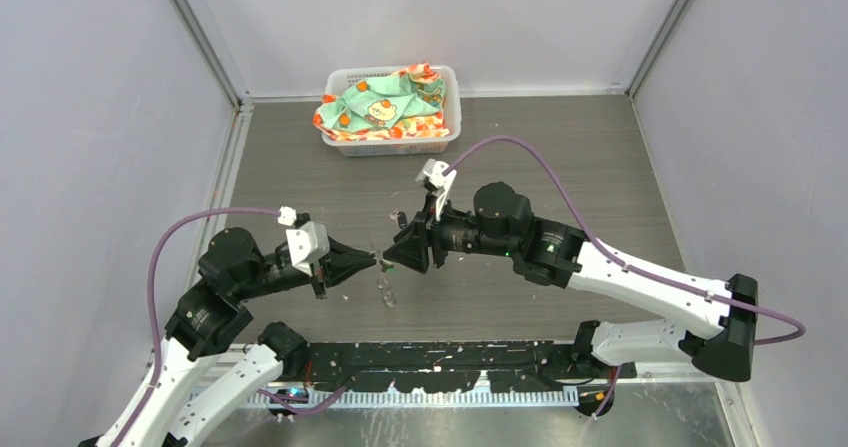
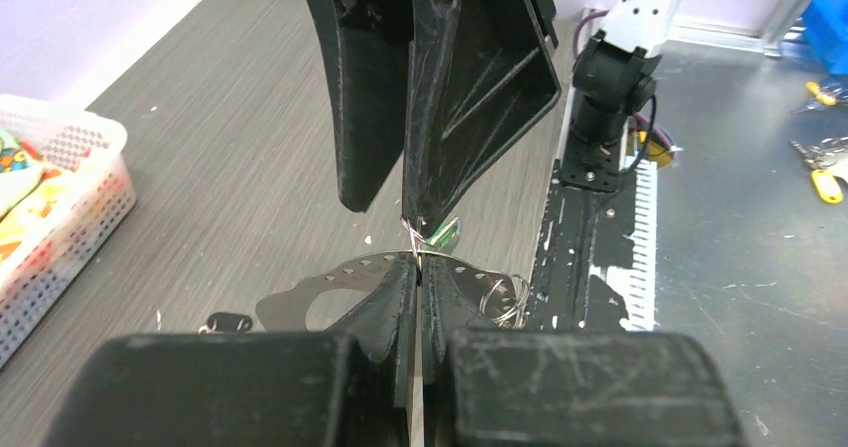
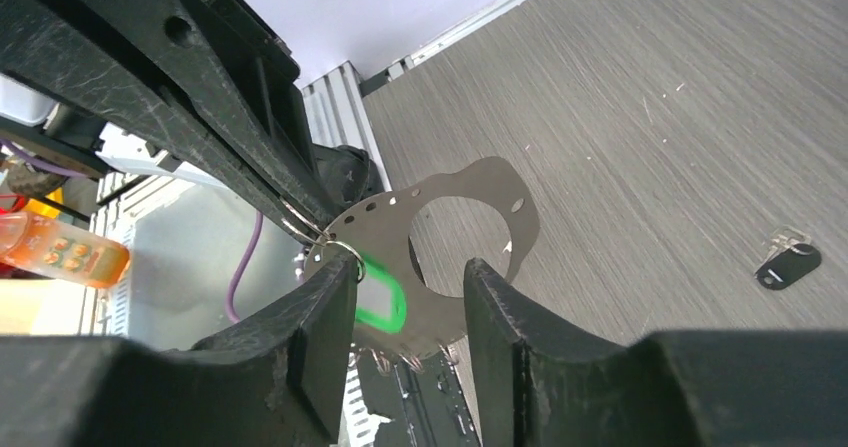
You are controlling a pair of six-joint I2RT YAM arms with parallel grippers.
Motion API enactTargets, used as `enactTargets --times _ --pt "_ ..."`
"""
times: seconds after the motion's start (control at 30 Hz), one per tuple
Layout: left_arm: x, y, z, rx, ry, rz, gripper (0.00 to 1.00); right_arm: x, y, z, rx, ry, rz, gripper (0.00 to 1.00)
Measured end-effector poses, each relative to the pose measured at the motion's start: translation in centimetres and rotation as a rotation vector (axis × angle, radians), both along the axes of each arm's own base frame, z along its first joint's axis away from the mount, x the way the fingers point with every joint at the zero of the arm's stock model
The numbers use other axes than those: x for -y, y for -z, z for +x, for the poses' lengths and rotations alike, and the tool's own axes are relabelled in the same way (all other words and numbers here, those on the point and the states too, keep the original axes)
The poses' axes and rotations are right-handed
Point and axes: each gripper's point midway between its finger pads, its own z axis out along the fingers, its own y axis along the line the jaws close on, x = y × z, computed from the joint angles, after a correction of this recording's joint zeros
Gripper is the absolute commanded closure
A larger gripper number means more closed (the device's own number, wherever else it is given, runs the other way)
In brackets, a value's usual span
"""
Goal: Put the keys on the keyring
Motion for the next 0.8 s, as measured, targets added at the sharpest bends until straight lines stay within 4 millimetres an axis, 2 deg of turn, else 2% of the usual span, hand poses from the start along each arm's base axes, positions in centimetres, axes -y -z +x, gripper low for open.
enactTargets --times 0.1,0.23,0.3,0.47,0.63,0.8 --pt "0.4 -0.5 -0.4 -0.019 0.032 -0.016 1.0 1.1 -1.0 -0.1 0.017 -0.014 0.015 0.42" --pt "0.9 -1.5 -1.3 -0.044 0.088 -0.049 1.0 3.3 -3.3 -0.2 0.08 -0.022 0.053 0.37" --pt "1.1 -2.0 -1.8 -0.049 0.109 -0.061 1.0 3.7 -4.5 -0.5 0.107 -0.042 0.069 0.35" --pt "1.4 -2.9 -2.5 -0.08 0.153 -0.084 1.0 3.0 -6.7 -1.5 0.161 -0.128 0.094 0.35" --pt "1.7 -3.4 -2.9 -0.118 0.179 -0.102 1.0 1.9 -6.6 -2.3 0.161 -0.22 0.09 0.46" --pt "1.9 -3.8 -3.1 -0.146 0.19 -0.111 1.0 0.7 -6.6 -3.3 0.137 -0.312 0.092 0.51"
